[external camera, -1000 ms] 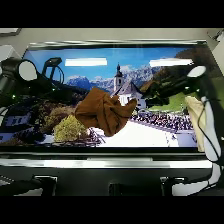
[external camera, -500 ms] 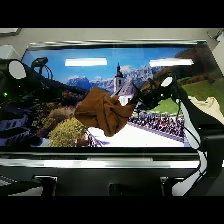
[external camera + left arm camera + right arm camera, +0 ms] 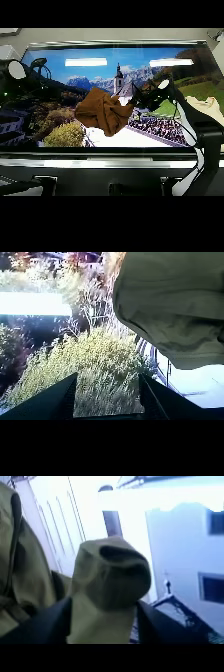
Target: Fold the clothes and pants, and hang the long-sleeved shirts on hangers.
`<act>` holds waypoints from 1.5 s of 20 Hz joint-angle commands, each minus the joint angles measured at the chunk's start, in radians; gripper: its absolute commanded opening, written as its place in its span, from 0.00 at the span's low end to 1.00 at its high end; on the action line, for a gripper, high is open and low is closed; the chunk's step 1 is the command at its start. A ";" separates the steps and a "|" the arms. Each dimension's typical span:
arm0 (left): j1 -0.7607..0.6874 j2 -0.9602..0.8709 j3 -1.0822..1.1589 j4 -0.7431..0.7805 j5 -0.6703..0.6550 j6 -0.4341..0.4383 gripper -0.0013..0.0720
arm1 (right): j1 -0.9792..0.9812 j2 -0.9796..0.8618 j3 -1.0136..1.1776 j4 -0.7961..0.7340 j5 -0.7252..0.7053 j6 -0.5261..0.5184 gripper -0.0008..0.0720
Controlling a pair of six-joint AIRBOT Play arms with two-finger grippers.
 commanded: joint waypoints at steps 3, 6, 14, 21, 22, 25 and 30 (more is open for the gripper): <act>0.114 -0.003 -0.100 -0.193 0.053 0.084 0.63 | 0.001 -0.013 0.000 0.015 -0.013 -0.017 0.05; 0.222 -0.005 -0.248 -0.408 0.166 0.225 0.63 | 0.001 0.006 0.000 0.015 -0.006 -0.040 0.05; 0.291 -0.182 -0.504 -0.835 0.294 0.600 0.63 | 0.001 0.093 0.000 0.012 0.047 -0.072 0.05; 0.220 -0.286 -0.504 -0.848 0.380 0.631 0.63 | 0.001 0.118 0.000 0.014 0.069 -0.072 0.05; 0.220 -0.287 -0.504 -0.848 0.390 0.634 0.63 | 0.001 0.121 0.000 0.013 0.069 -0.072 0.05; 0.220 -0.303 -0.504 -0.849 0.410 0.634 0.63 | 0.001 0.137 0.000 0.013 0.064 -0.072 0.05; 0.241 -0.292 -0.479 -0.840 0.361 0.634 0.63 | 0.001 0.151 0.000 0.011 0.066 -0.072 0.05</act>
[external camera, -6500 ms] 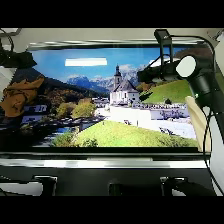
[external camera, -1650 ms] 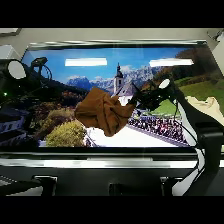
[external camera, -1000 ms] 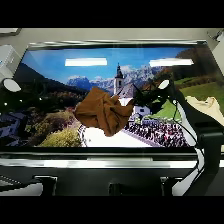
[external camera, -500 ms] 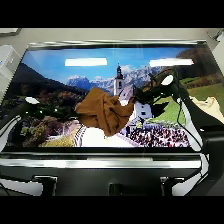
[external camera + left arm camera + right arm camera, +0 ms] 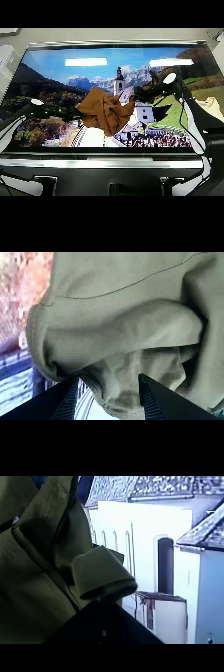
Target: Fold the clothes and pants, and hang the long-sleeved shirts on hangers.
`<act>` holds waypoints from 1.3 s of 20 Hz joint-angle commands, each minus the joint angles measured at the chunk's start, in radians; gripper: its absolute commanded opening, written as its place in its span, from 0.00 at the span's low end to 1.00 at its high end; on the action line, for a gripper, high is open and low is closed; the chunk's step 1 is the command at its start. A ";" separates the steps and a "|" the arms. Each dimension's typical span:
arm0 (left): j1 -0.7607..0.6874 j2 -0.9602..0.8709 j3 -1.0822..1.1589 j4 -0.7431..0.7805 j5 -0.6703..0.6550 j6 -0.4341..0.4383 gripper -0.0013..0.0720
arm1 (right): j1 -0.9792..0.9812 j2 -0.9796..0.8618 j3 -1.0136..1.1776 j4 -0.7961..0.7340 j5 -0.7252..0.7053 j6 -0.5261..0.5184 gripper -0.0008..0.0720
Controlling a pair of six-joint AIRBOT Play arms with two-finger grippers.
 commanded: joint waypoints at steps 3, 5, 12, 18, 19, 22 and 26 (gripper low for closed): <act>0.048 0.062 0.055 0.082 -0.058 -0.012 0.63 | 0.000 0.007 0.001 -0.001 0.000 0.000 0.05; 0.072 0.094 0.059 0.134 -0.058 -0.039 0.63 | 0.000 0.007 0.001 -0.001 0.000 0.000 0.05; 0.017 0.032 0.059 0.111 0.021 -0.011 0.63 | 0.000 0.007 0.001 0.003 -0.003 0.001 0.05; -0.009 -0.005 0.059 0.111 0.071 -0.009 0.54 | 0.000 0.008 0.001 0.013 0.000 0.000 0.05; -0.012 -0.012 0.059 0.109 0.071 -0.009 0.43 | 0.000 0.011 0.001 0.014 0.000 0.000 0.05; -0.023 -0.018 0.066 0.085 0.068 -0.008 0.06 | 0.000 0.029 0.001 0.013 -0.004 0.000 0.05; -0.023 -0.009 0.192 0.085 -0.031 -0.009 0.05 | 0.000 0.083 0.001 0.021 -0.021 -0.049 0.05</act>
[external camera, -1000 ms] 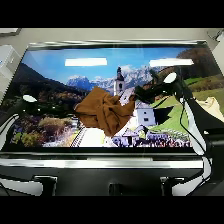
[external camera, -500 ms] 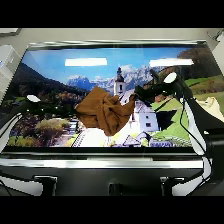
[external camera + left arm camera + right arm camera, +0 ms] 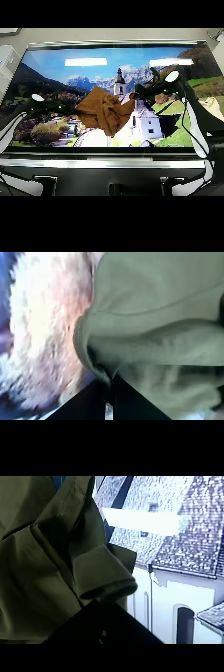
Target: Fold the clothes and pants, and hang the long-sleeved shirts on hangers.
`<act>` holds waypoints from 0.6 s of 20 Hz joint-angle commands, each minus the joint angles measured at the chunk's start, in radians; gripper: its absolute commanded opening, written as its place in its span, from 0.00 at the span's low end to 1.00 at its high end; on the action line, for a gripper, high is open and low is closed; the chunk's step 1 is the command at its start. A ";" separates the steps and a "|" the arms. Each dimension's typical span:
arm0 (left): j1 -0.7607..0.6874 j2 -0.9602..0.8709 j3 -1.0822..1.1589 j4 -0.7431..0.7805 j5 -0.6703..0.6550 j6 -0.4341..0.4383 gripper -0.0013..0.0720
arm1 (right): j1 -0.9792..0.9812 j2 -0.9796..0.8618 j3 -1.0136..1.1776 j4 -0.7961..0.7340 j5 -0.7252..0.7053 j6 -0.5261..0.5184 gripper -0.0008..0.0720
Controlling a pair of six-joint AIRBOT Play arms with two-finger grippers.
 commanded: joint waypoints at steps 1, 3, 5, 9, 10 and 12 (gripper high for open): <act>-0.003 0.010 0.135 -0.013 -0.098 -0.010 0.04 | 0.000 0.064 0.005 0.016 -0.035 -0.069 0.05; -0.003 0.033 0.312 -0.013 -0.129 -0.055 0.04 | 0.000 0.138 0.032 0.011 -0.096 -0.119 0.05; 0.002 0.055 0.528 0.001 -0.127 -0.110 0.04 | 0.000 0.219 0.083 -0.021 -0.213 -0.127 0.05; 0.015 0.078 1.057 0.204 -0.105 -0.312 0.04 | 0.000 0.381 0.212 -0.138 -0.496 -0.122 0.05; 0.023 0.129 1.088 0.239 -0.057 -0.339 0.04 | 0.000 0.414 0.245 -0.171 -0.523 -0.121 0.05; 0.047 0.299 0.998 0.300 0.074 -0.360 0.04 | 0.000 0.480 0.314 -0.254 -0.507 -0.109 0.05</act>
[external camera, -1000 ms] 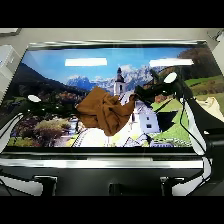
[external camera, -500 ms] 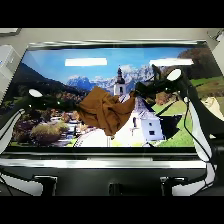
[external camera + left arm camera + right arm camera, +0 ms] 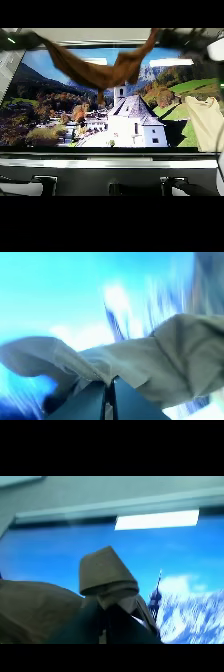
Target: Fold the clothes and pants, and hang the long-sleeved shirts on hangers.
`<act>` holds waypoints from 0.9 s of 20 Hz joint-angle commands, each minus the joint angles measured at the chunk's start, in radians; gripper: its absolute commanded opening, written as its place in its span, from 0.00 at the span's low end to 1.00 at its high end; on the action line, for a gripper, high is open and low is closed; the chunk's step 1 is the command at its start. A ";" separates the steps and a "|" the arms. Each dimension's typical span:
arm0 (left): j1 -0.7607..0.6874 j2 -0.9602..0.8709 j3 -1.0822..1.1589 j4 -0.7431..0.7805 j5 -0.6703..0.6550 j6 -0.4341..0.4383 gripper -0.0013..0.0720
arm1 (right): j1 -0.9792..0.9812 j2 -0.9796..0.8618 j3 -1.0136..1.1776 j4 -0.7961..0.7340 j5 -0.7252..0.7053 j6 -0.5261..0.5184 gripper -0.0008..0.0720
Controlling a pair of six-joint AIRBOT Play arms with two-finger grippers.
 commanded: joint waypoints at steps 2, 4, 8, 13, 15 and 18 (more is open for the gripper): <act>0.047 0.344 -0.068 0.223 0.251 -0.116 0.04 | 0.000 0.174 0.137 -0.236 -0.053 0.041 0.05; 0.081 0.510 -0.124 0.320 0.222 -0.159 0.04 | 0.000 0.267 0.148 -0.351 0.007 0.149 0.05; 0.124 0.723 -0.124 0.366 0.005 -0.246 0.04 | 0.000 0.454 0.148 -0.350 0.173 0.237 0.05; 0.125 0.704 -0.164 0.377 -0.215 -0.302 0.04 | 0.000 0.451 0.146 -0.356 0.296 0.426 0.05; 0.125 0.629 -0.251 0.377 -0.248 -0.302 0.04 | 0.000 0.332 0.146 -0.355 0.435 0.486 0.05; 0.112 0.475 -0.483 0.377 -0.166 -0.301 0.04 | 0.000 0.084 0.111 -0.336 0.591 0.531 0.05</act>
